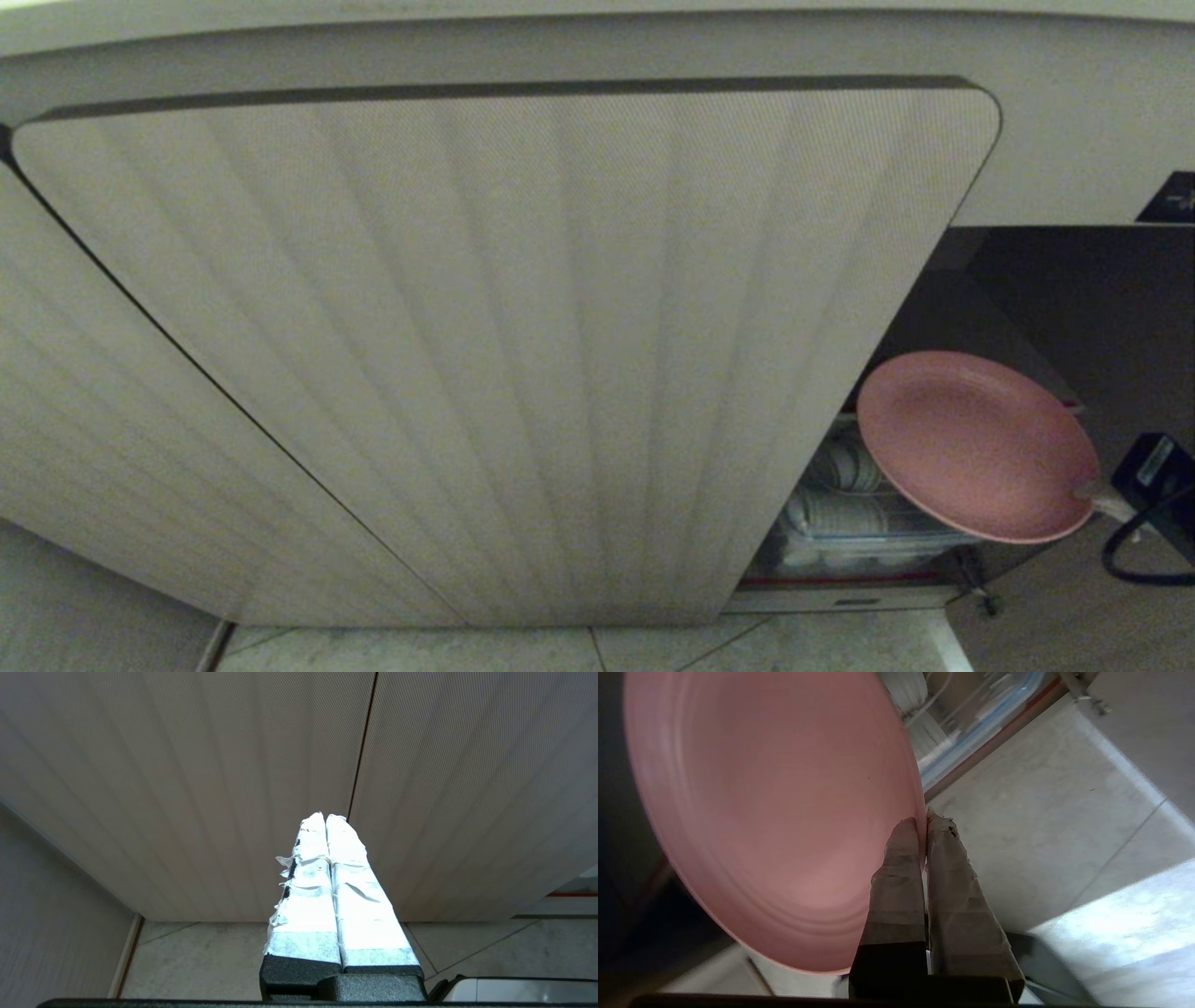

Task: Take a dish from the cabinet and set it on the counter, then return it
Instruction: Put it back into the cabinet

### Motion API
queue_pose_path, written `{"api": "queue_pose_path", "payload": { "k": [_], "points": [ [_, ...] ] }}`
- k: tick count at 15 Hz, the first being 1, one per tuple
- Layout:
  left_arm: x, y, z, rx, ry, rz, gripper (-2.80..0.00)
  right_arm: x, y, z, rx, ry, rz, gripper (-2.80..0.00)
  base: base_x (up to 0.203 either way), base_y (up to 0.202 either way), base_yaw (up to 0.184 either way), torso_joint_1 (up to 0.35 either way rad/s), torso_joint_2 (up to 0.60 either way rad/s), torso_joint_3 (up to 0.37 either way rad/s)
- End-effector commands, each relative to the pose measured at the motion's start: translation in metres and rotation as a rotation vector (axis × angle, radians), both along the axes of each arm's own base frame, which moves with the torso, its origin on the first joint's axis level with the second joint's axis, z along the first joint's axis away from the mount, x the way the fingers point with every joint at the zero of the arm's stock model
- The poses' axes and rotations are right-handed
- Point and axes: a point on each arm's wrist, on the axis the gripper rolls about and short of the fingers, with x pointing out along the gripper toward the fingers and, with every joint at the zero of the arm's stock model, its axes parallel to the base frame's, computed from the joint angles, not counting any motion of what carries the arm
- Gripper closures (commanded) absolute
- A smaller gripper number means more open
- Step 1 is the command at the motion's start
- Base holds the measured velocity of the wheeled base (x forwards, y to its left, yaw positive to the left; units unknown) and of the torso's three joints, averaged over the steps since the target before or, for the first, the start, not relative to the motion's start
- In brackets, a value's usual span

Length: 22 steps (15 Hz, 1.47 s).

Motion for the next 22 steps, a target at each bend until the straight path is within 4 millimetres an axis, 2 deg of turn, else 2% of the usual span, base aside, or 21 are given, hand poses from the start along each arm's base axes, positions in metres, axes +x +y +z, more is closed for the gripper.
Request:
{"api": "queue_pose_path", "payload": {
  "k": [1,3,8,14,22],
  "points": [
    [0.000,0.000,0.000,-0.001,-0.001,0.000,0.00,0.013,0.003,0.000,0.021,0.014,-0.008,0.00,0.000,0.000,0.000,0.000,0.00,0.000],
    [0.000,0.000,0.000,-0.001,-0.001,0.000,0.00,0.021,0.008,0.001,0.027,0.018,-0.037,0.00,0.000,0.000,0.000,0.000,0.00,0.000],
    [0.000,0.000,0.000,0.000,-0.001,0.000,0.00,0.026,0.015,-0.001,0.043,0.021,-0.076,0.00,0.000,0.000,0.000,0.000,0.00,0.000],
    [0.000,0.000,0.000,0.000,-0.002,0.000,0.00,0.037,0.014,-0.005,0.039,-0.020,-0.113,0.00,0.000,0.000,0.000,0.000,0.00,0.000],
    [0.000,0.000,0.000,-0.001,-0.001,0.000,0.00,0.061,0.011,-0.016,0.027,-0.039,-0.129,0.00,0.000,0.000,0.000,0.000,0.00,0.000]
  ]
}}
